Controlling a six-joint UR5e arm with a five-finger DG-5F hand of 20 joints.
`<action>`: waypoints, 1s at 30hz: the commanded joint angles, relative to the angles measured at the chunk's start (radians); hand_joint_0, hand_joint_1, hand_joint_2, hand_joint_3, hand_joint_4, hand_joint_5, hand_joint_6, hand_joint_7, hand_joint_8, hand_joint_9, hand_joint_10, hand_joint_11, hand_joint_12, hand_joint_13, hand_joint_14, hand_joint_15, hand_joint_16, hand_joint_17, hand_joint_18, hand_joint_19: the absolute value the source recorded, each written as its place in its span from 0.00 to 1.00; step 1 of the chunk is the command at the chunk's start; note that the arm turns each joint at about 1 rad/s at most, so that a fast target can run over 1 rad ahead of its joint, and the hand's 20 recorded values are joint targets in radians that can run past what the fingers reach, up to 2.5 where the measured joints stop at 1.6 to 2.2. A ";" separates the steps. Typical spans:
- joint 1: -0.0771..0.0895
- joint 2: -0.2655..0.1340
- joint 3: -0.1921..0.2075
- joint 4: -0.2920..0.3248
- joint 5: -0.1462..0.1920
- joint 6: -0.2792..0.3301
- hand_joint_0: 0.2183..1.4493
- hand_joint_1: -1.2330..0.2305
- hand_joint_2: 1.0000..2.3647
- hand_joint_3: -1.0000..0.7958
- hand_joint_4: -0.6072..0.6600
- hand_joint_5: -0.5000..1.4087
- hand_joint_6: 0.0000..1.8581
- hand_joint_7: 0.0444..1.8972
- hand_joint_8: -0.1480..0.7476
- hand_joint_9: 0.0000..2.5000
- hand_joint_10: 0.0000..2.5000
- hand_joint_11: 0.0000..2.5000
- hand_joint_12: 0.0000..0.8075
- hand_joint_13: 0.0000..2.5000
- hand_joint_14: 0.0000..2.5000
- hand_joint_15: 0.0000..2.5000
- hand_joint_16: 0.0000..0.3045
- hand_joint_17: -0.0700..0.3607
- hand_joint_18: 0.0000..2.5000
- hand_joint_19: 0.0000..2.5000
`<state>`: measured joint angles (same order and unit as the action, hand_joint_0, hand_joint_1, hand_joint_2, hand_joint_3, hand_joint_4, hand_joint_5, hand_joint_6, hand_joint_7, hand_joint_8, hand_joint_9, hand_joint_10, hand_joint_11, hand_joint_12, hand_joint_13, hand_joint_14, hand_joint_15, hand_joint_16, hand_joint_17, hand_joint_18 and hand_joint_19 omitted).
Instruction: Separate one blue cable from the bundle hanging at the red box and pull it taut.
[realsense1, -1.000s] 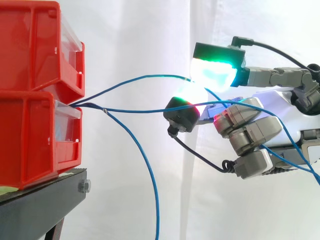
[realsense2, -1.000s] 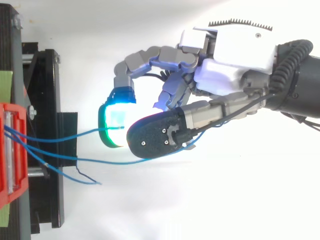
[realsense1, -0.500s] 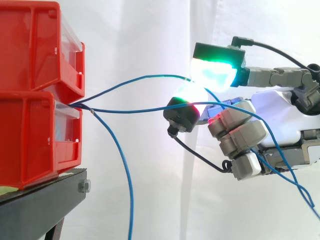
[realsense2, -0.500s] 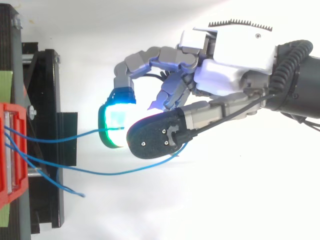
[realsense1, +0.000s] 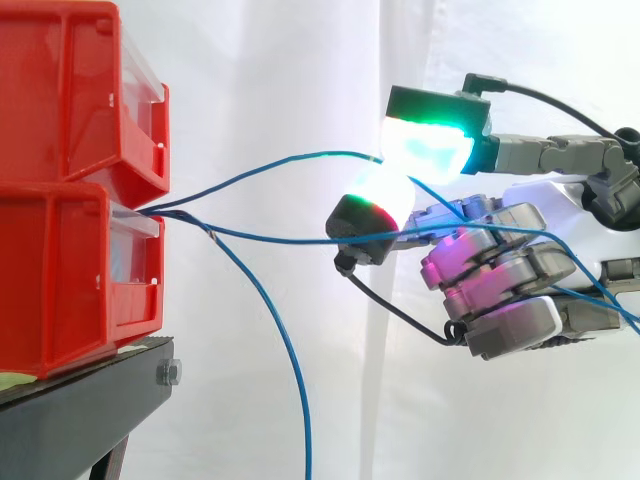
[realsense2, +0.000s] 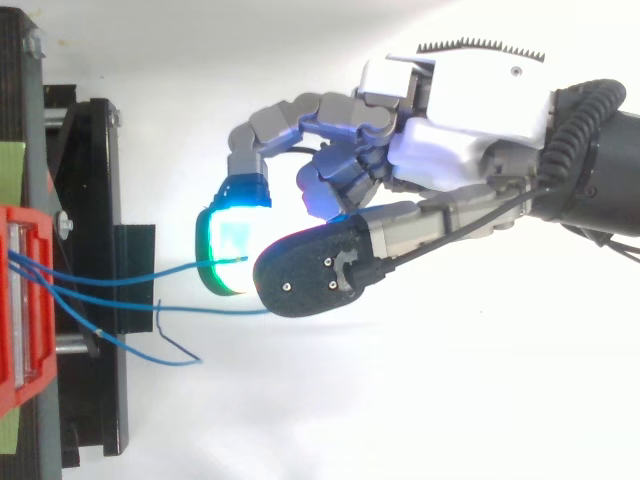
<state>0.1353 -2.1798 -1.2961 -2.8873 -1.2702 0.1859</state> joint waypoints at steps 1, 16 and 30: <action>0.000 0.000 0.000 0.000 0.000 0.001 0.33 0.33 0.02 0.56 0.50 0.17 0.47 0.61 0.58 0.25 0.68 0.47 0.49 0.29 0.93 0.49 0.14 0.39 0.49 0.51; 0.000 0.000 0.000 0.000 0.000 0.001 0.33 0.33 0.02 0.56 0.50 0.17 0.47 0.59 0.56 0.23 1.00 0.51 0.51 0.28 1.00 0.58 0.14 0.38 0.59 0.72; 0.000 0.000 0.000 -0.001 0.000 0.000 0.34 0.33 0.02 0.56 0.50 0.17 0.47 0.60 0.56 0.25 1.00 0.55 0.51 0.29 1.00 0.65 0.13 0.37 0.60 0.70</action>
<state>0.1352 -2.1798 -1.2961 -2.8881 -1.2700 0.1863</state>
